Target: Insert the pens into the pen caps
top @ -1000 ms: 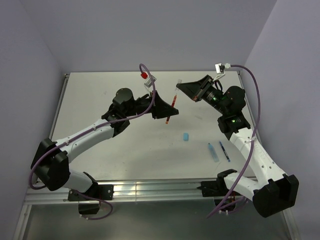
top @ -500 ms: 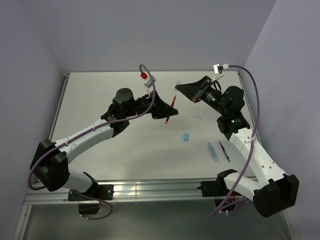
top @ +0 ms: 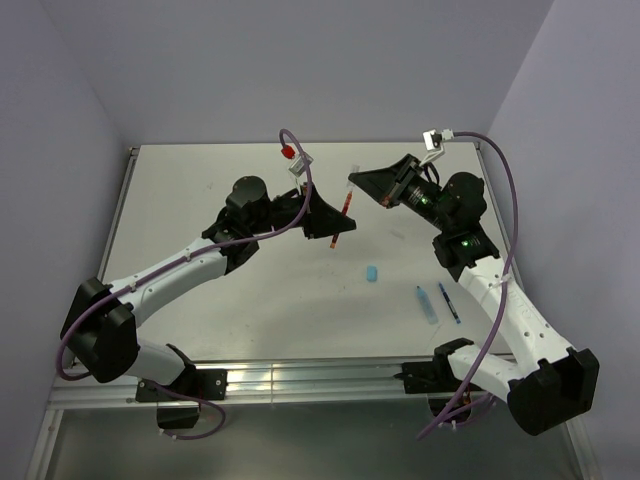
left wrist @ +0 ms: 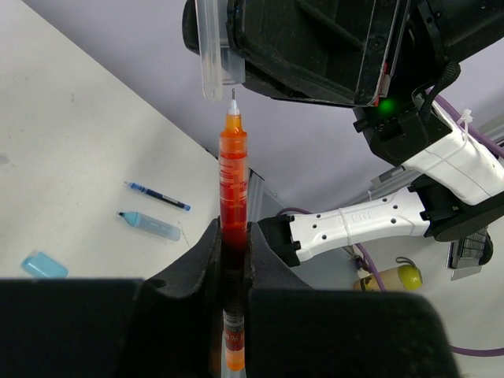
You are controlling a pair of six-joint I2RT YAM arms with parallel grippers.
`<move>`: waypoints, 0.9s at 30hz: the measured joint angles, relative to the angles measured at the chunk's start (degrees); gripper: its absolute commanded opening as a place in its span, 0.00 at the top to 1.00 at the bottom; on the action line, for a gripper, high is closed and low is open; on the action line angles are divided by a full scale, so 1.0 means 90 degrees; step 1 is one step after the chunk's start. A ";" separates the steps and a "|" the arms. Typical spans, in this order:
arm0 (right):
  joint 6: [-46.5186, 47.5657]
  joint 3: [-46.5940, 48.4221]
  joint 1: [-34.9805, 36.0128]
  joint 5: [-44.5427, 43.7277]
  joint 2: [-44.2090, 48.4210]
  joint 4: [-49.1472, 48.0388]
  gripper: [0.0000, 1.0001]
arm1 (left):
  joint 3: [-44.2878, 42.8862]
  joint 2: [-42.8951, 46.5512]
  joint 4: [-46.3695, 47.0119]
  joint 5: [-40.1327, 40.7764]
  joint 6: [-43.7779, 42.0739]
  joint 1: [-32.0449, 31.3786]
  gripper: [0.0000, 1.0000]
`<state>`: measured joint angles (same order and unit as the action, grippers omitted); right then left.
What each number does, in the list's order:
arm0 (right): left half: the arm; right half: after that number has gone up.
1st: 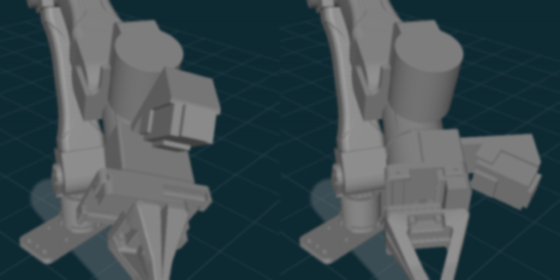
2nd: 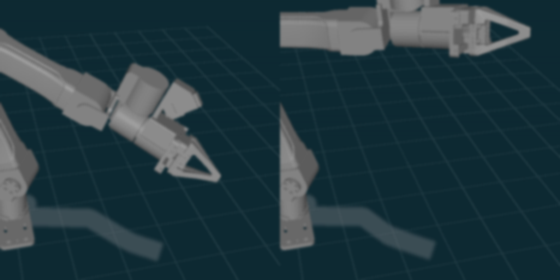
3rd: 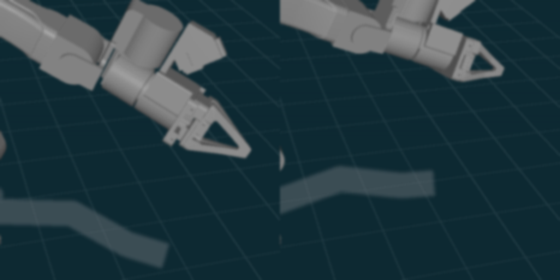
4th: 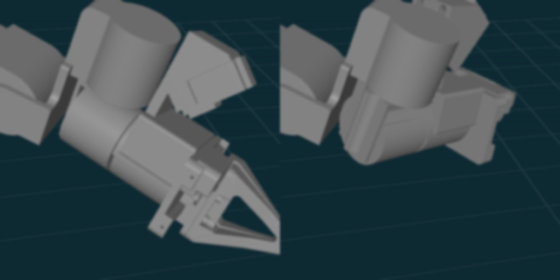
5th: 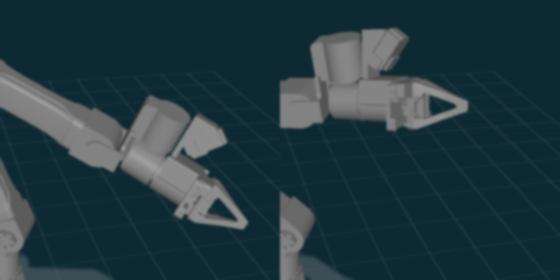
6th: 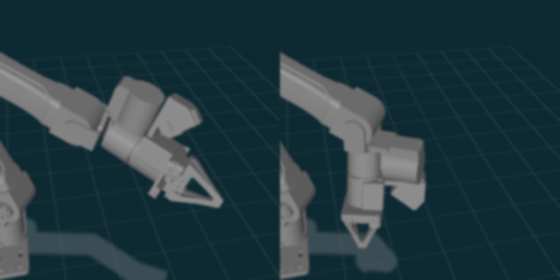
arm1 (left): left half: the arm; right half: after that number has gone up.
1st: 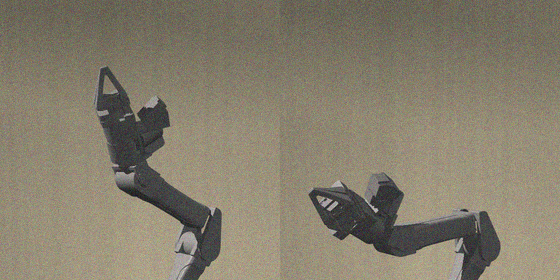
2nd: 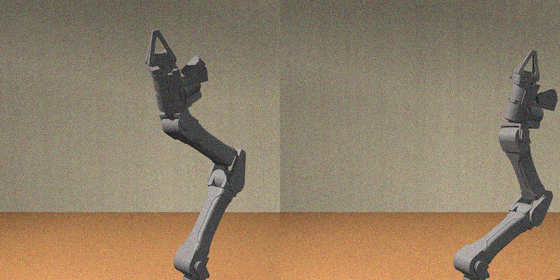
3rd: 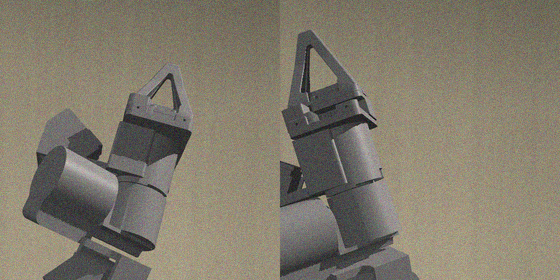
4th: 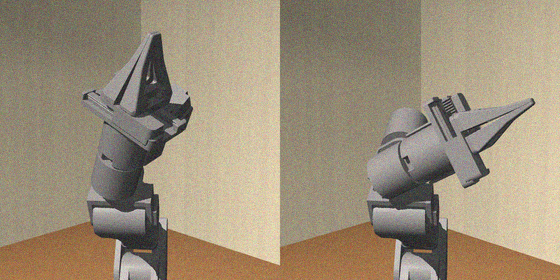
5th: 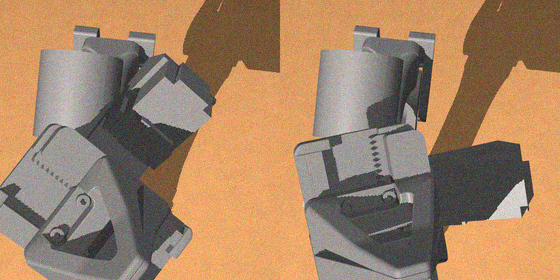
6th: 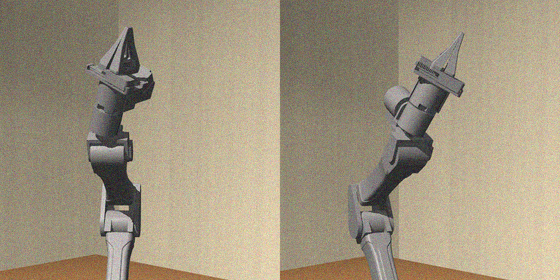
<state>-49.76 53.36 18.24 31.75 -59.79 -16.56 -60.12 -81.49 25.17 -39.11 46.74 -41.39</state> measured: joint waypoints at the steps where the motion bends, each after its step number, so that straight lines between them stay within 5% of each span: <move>1: 0.0015 0.0000 0.0002 -0.0015 0.0000 0.0010 1.00 | 0.0000 0.0000 0.0000 0.0000 -0.0012 0.0000 1.00; 27: 0.0270 0.0000 0.0389 -0.0372 0.0080 0.0165 1.00 | 0.0000 0.0000 0.0274 -0.0170 0.0267 0.0238 1.00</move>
<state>-47.33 53.36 21.74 28.40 -59.07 -15.07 -60.12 -81.49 27.64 -40.64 49.15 -39.24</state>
